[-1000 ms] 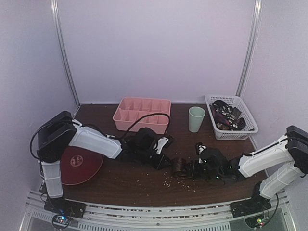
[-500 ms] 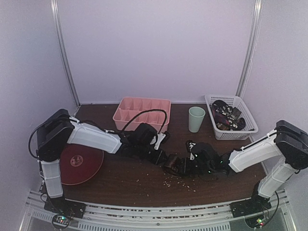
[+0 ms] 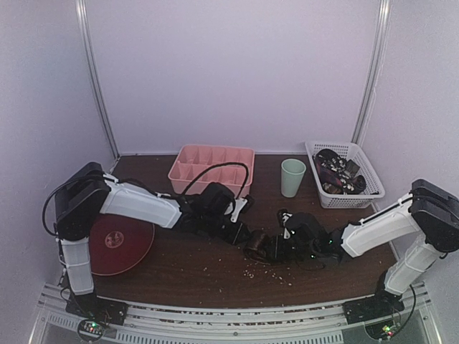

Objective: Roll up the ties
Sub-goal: Roll the tie at the center of the board.

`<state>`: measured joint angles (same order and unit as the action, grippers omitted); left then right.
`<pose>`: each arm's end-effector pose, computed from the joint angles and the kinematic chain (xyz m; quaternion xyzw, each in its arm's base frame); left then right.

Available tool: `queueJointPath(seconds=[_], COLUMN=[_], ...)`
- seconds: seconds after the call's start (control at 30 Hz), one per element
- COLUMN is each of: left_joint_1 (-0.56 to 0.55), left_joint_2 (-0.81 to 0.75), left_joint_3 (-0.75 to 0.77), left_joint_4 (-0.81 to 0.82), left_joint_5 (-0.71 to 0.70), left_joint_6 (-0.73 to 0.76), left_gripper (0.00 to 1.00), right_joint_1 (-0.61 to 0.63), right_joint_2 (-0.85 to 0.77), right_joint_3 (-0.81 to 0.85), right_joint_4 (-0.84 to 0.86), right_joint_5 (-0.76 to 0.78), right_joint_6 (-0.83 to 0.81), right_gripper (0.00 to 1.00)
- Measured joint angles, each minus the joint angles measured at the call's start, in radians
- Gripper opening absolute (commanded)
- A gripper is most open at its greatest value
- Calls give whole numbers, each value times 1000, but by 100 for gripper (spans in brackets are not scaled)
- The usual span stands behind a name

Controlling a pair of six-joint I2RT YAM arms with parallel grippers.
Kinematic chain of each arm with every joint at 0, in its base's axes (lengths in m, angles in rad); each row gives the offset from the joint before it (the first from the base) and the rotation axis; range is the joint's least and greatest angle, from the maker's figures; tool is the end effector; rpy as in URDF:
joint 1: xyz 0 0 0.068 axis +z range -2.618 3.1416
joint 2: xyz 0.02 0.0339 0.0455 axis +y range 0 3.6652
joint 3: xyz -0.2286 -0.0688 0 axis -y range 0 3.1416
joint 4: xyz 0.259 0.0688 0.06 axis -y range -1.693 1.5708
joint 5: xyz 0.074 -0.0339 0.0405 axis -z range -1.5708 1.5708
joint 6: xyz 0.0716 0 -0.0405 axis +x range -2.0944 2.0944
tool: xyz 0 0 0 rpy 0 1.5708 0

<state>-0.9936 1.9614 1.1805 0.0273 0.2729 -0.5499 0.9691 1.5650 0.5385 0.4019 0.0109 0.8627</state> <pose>0.2226 -0.3771 0.0874 0.2528 0.8750 -0.3640 0.1951 0.1830 0.2652 0.0665 -0.0449 0.8890 0.3584 0.2814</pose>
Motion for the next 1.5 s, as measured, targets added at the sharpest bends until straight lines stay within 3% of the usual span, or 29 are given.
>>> queueJointPath(seconds=[0.7,1.03,1.33,1.5], left_joint_1=[-32,-47,-32,30], left_joint_2=[1,4,-42,-142], left_joint_3=[64,63,40,7], left_joint_4=[2,50,31,-29], left_joint_5=[61,65,-35,-142], left_joint_6=[-36,-92,-74,-33], left_gripper=[1,10,21,21], right_joint_1=[0,0,-2,-7], right_joint_2=[3,-5,31,49], right_joint_3=[-37,-68,-68,-68], right_joint_4=[48,100,133,158], right_joint_5=[-12,-28,-41,-41], right_joint_6=[-11,-2,0,-1], right_gripper=[25,26,25,25])
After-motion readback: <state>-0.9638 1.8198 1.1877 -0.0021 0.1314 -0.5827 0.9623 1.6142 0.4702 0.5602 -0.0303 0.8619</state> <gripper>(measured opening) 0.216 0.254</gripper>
